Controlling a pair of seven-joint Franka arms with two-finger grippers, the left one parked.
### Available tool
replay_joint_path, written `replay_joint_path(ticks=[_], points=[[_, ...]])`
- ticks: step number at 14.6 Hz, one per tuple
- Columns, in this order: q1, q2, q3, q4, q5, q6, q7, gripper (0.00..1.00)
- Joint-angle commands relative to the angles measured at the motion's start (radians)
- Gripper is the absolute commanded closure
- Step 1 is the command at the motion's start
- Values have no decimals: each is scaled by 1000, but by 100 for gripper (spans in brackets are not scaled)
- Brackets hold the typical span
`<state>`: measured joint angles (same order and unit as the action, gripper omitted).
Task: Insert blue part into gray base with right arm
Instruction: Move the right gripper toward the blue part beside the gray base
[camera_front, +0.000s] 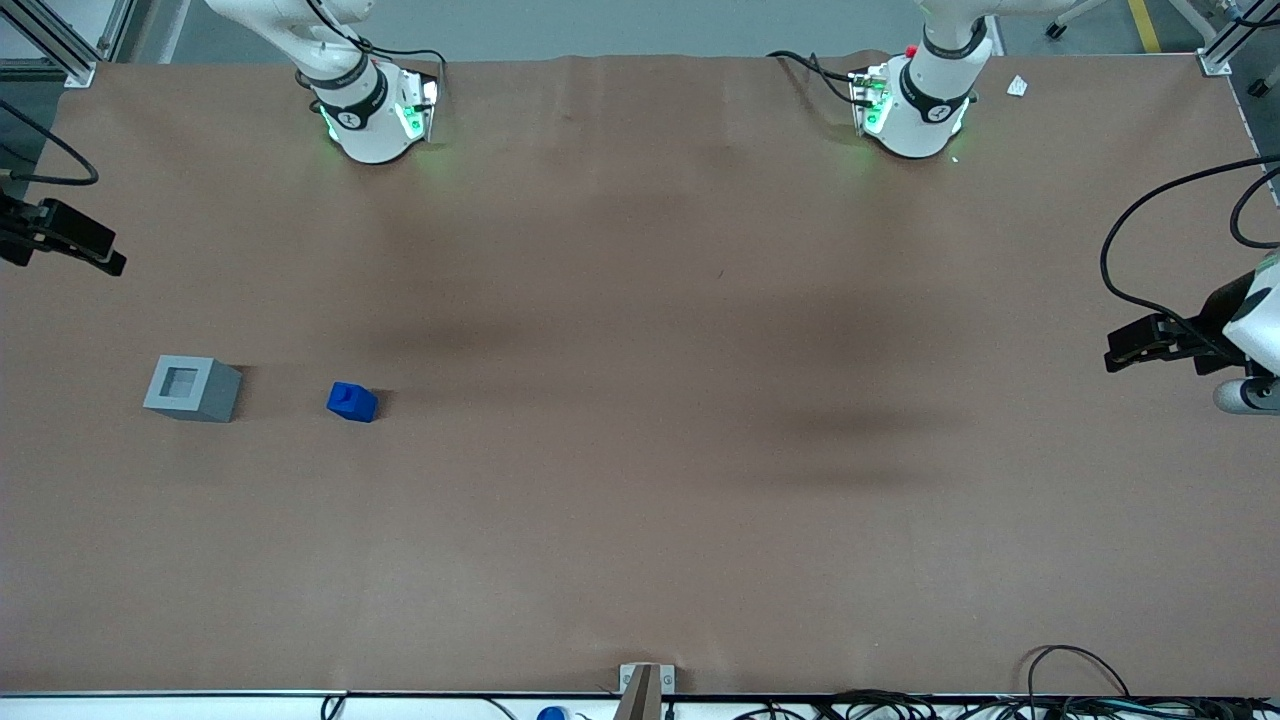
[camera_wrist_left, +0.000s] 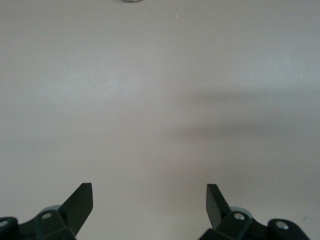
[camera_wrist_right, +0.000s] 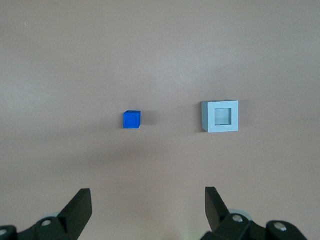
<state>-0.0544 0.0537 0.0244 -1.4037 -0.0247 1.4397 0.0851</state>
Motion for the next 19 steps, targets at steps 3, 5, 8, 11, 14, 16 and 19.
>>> replay_joint_path(ticks=[3,5,8,11,14,16,19], points=[[-1,-3,0,6,0,-10,-2,0],[-2,-2,0,-4,3,-2,-2,0],[8,15,-1,-66,25,19,4,0],[39,49,0,-154,26,121,30,0],[41,48,0,-315,28,286,39,0],[39,48,0,-403,49,381,48,0],[57,51,0,-552,69,572,108,0]])
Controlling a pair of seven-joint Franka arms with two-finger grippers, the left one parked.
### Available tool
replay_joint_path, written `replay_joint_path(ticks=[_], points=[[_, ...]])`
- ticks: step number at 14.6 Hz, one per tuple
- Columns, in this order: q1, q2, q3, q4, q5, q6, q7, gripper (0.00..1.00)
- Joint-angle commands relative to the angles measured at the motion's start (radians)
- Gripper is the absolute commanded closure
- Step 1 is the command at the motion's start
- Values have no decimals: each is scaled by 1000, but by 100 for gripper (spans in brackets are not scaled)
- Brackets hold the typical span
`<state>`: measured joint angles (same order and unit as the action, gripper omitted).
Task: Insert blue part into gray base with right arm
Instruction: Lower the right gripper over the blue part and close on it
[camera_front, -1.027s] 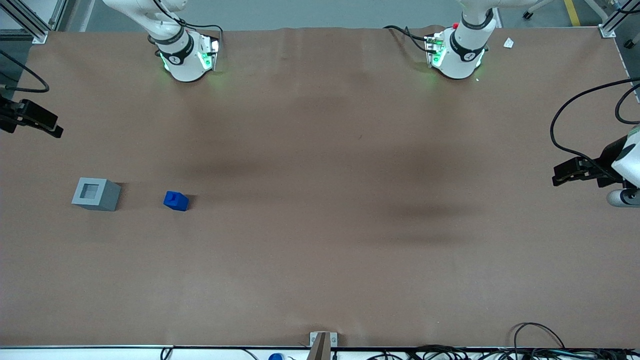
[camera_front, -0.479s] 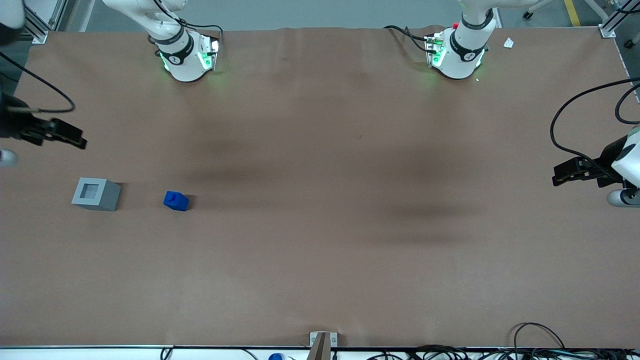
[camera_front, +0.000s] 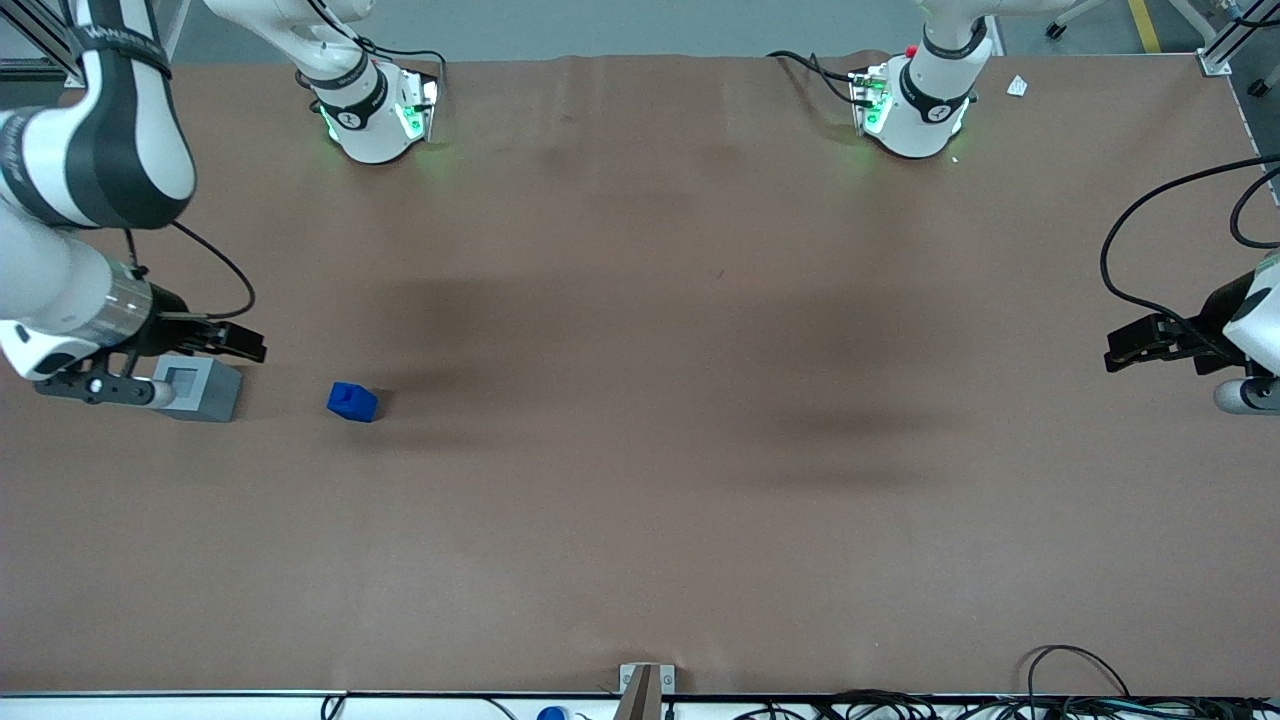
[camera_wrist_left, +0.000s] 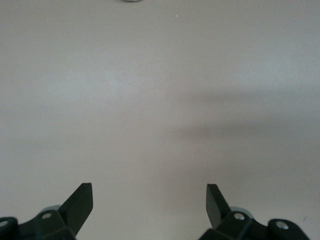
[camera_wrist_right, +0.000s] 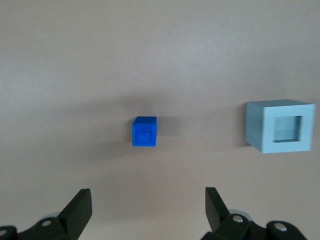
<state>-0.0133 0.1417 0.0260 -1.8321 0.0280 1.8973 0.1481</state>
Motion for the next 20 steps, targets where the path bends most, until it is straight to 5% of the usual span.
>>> replay_joint_path(ticks=[1,7,20], points=[[35,-24,-1,-162,16,184,85,0],[88,156,-5,-222,15,420,148,0],[55,263,-9,-223,-31,476,188,0]])
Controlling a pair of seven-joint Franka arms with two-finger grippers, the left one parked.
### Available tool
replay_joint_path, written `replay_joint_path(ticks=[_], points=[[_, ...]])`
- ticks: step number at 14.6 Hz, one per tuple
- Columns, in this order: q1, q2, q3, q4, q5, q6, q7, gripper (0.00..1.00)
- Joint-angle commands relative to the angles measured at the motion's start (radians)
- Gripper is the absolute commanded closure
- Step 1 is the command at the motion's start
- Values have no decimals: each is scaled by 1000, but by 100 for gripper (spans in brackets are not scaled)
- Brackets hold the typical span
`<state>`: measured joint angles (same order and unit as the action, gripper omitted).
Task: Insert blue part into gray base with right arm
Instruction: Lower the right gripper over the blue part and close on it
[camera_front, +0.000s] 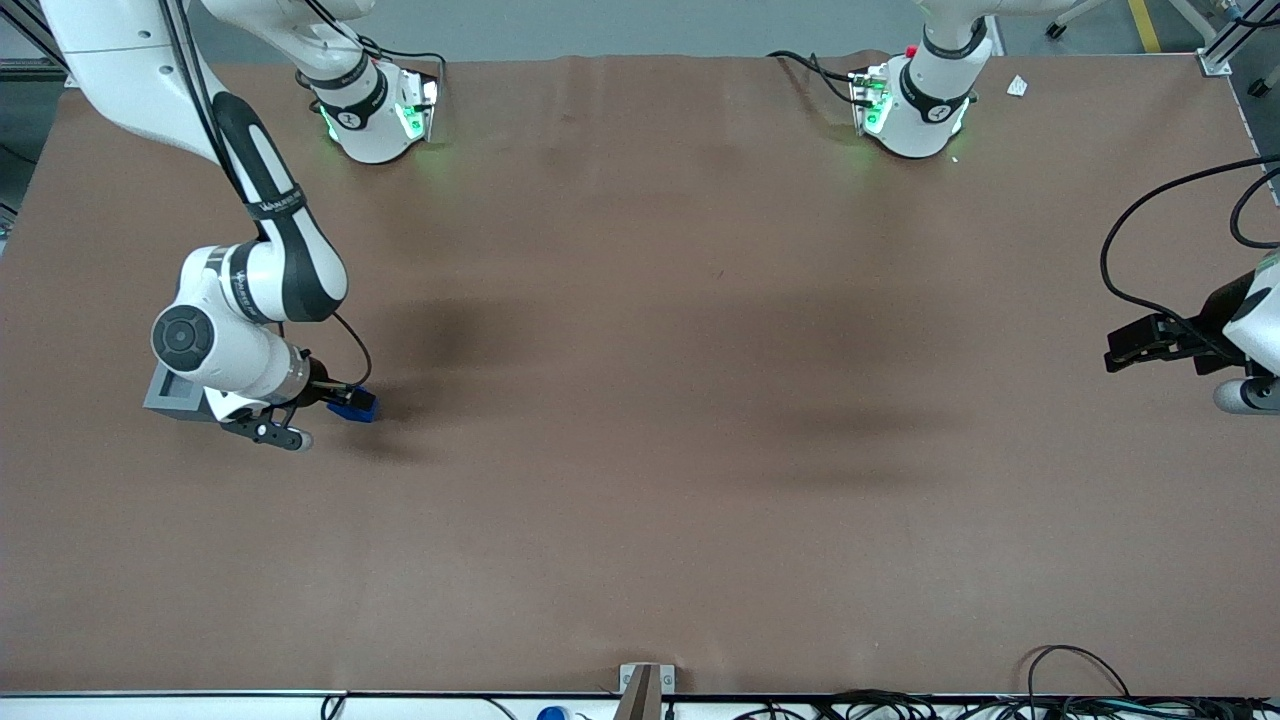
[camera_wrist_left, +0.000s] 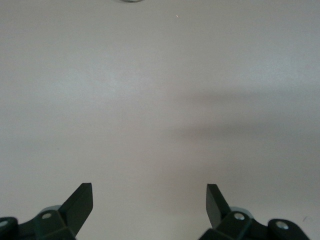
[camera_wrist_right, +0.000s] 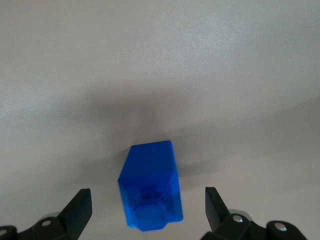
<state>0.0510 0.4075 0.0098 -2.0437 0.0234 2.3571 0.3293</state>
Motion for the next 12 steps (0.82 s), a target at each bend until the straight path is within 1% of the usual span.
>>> replay_joint_path(ticks=[1,4,7,11,12], points=[[-11,-3,7,-13,-39,17,5,0],[-2,-3,9,-36,-63,44,-10,0],[-7,-4,10,-47,-63,41,-96,0],[-5,-4,12,-47,-63,44,-113,0],[-8,-4,12,-44,-62,41,-107,5]])
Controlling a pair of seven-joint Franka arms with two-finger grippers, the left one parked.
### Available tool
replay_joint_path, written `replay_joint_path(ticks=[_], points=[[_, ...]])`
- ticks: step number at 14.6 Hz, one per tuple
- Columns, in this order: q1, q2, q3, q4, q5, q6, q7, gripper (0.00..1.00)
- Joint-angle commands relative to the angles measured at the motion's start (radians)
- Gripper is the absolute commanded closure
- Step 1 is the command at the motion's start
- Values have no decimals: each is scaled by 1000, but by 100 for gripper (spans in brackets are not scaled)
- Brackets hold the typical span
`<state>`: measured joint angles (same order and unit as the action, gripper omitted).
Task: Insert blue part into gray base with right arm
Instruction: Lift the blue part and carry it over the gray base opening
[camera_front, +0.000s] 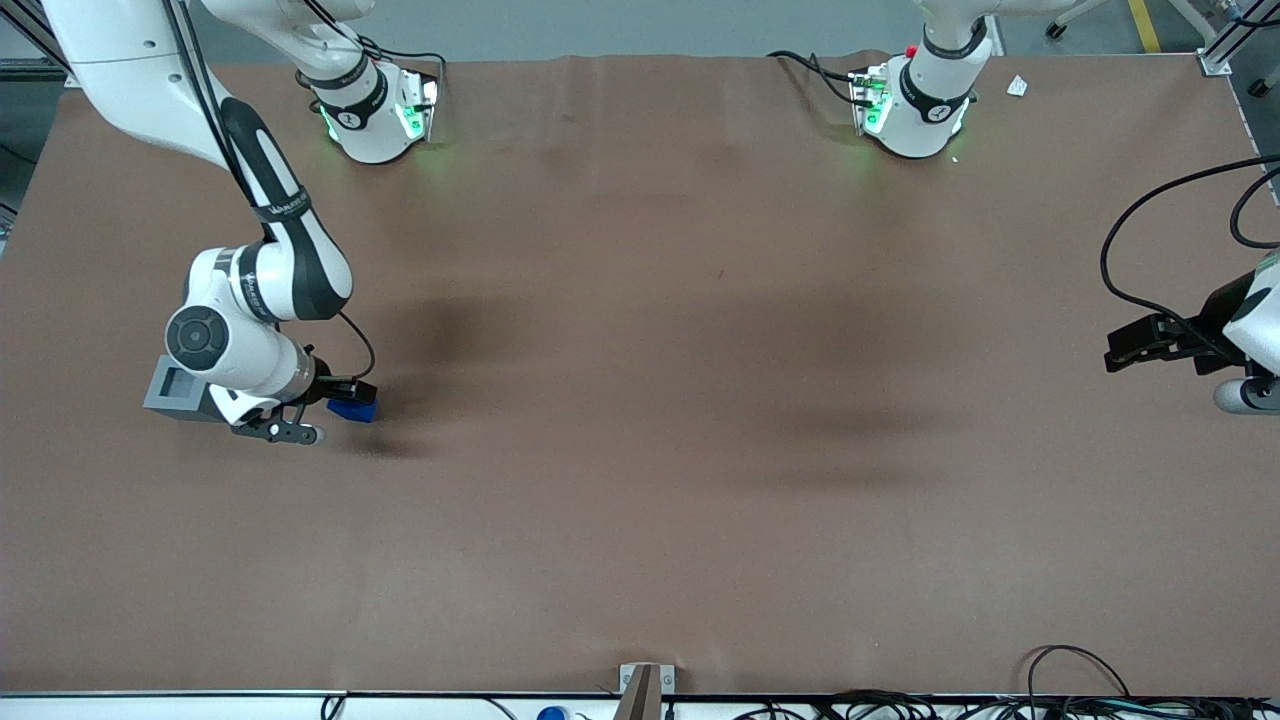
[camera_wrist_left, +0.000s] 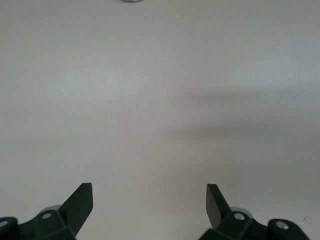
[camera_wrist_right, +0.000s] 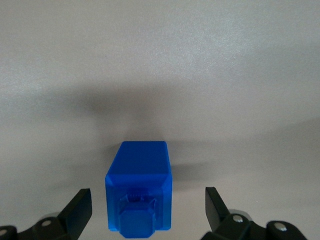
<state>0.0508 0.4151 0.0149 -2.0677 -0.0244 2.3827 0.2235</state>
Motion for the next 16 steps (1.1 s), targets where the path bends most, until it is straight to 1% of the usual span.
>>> replay_joint_path(ticks=[1,2,3,4,5,6,7,8,10,13,15,16], points=[[-6,-12,7,-20,-11,12,0,12],[-5,-12,7,-17,-9,9,4,34],[-3,-12,7,-17,-9,9,7,44],[-2,-12,8,-17,-8,9,8,64],[0,-12,8,-17,-6,10,8,77],[-2,-12,8,-17,-6,9,8,86],[0,-12,8,-16,-6,9,7,93],[1,-12,10,-14,-6,9,7,97],[-6,-21,10,1,-5,-8,-1,99],[-37,-103,7,37,-5,-175,-64,98],[-54,-177,5,37,-5,-245,-75,98],[-77,-202,5,37,-5,-276,-100,98]])
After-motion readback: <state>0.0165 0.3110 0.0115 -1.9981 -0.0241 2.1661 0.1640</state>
